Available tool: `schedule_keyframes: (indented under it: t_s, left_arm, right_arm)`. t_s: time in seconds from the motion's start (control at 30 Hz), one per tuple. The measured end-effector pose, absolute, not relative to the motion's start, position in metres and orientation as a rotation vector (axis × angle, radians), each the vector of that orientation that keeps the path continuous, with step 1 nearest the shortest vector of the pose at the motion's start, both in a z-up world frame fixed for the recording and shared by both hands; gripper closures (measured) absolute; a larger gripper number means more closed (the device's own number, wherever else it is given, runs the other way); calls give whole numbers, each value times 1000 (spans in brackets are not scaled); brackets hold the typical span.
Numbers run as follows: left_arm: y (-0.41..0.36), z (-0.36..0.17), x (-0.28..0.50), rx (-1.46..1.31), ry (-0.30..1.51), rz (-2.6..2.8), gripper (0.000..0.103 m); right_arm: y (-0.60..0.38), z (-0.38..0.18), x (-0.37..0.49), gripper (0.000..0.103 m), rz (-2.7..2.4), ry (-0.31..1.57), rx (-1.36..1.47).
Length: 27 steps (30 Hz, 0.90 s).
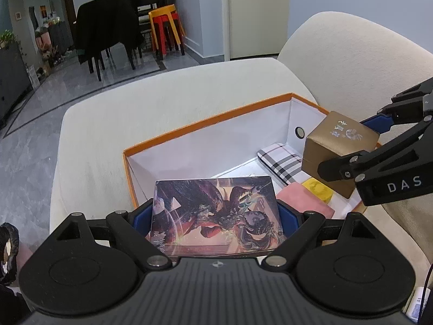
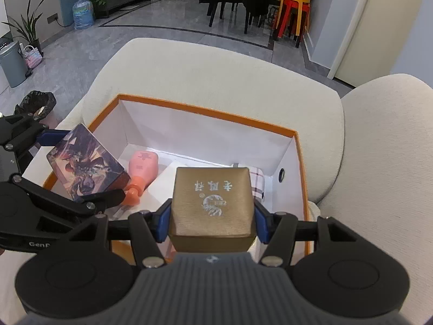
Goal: Organize rigid objects
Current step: 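Carry the gold cube box and printed card box over the shoebox, then lower both tools into the shoebox and open them to drop both boxes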
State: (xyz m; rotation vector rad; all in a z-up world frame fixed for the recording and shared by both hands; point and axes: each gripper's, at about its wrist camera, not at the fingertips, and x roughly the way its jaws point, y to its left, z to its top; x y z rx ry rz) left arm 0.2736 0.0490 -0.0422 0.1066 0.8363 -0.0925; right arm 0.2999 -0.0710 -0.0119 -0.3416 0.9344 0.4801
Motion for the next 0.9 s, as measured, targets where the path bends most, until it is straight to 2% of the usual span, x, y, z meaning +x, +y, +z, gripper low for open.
schedule_keyframes:
  t_s: [0.6,0.9]
  left_arm:
    - [50,-75,317,162,963,-80,0]
    - [44,-91,352,245,1130,-108,0]
  right_arm:
    - [-42,-54,347,44,439,1023,-279]
    - [-24,-78,368,44,440,1099,-301]
